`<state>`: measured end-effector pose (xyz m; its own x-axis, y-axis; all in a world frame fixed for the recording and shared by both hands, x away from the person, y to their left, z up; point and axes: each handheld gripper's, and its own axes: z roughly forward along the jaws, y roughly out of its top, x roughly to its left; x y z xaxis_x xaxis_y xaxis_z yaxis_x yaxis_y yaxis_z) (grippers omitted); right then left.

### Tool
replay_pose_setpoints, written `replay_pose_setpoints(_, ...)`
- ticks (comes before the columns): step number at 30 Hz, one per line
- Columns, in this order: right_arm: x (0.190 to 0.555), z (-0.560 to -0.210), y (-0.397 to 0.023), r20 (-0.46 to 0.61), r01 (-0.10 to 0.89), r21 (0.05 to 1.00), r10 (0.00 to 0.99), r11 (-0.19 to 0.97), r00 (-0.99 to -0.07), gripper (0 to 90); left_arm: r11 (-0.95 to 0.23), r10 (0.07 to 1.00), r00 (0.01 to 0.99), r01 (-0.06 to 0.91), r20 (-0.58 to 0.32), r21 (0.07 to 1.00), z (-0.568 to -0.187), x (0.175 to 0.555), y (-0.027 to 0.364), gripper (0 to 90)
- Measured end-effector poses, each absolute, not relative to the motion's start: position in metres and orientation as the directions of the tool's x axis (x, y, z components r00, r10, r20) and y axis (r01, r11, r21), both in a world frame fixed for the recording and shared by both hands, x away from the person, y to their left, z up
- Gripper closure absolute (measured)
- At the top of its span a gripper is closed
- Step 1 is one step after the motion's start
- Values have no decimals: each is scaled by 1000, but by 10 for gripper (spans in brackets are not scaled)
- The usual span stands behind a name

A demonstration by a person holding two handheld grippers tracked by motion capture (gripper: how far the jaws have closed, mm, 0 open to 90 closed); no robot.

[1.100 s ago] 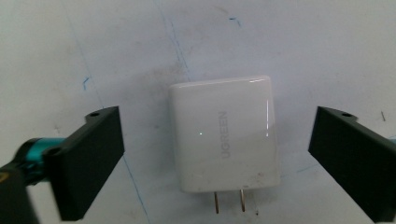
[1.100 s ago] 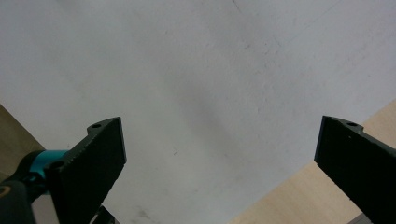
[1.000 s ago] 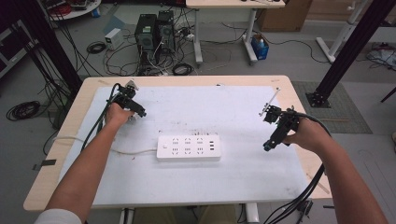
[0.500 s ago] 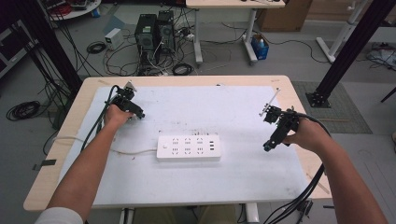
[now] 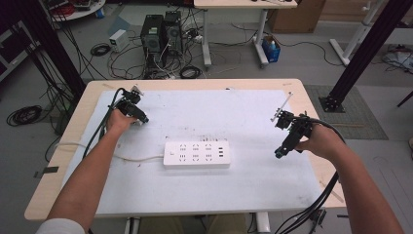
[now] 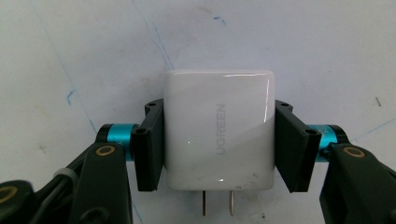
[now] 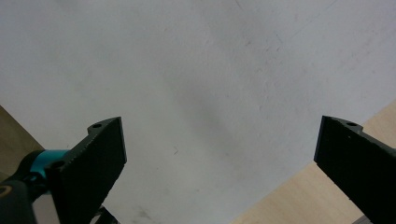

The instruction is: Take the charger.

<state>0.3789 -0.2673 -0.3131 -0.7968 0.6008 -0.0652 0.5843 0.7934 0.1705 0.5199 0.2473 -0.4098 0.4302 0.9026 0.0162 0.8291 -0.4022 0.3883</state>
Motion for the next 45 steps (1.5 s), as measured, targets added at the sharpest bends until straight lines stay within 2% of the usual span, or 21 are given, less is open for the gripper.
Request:
replay_pose_setpoints(12, 376, -311, -263, -79, 574, 184, 594, 798, -800, 15, -468, 848, 529, 750, 0, 468, -371, 496, 245, 426)
replay_pose_setpoints(14, 373, -311, -260, -78, 594, 194, 616, 781, -784, 15, -510, 813, 582, 709, 5, 487, -353, 478, 243, 426)
replay_pose_setpoints(18, 370, -312, -258, -84, 600, 204, 625, 773, -776, 15, -536, 785, 620, 680, -2, 501, -340, 462, 243, 426)
replay_pose_setpoints(28, 352, -313, -254, -108, 589, 257, 628, 766, -770, 16, -654, 654, 756, 568, -4, 500, -321, 419, 229, 426)
replay_pose_setpoints(45, 343, -318, -259, -103, 573, 292, 621, 766, -777, 16, -681, 570, 821, 484, -16, 550, -294, 376, 208, 426)
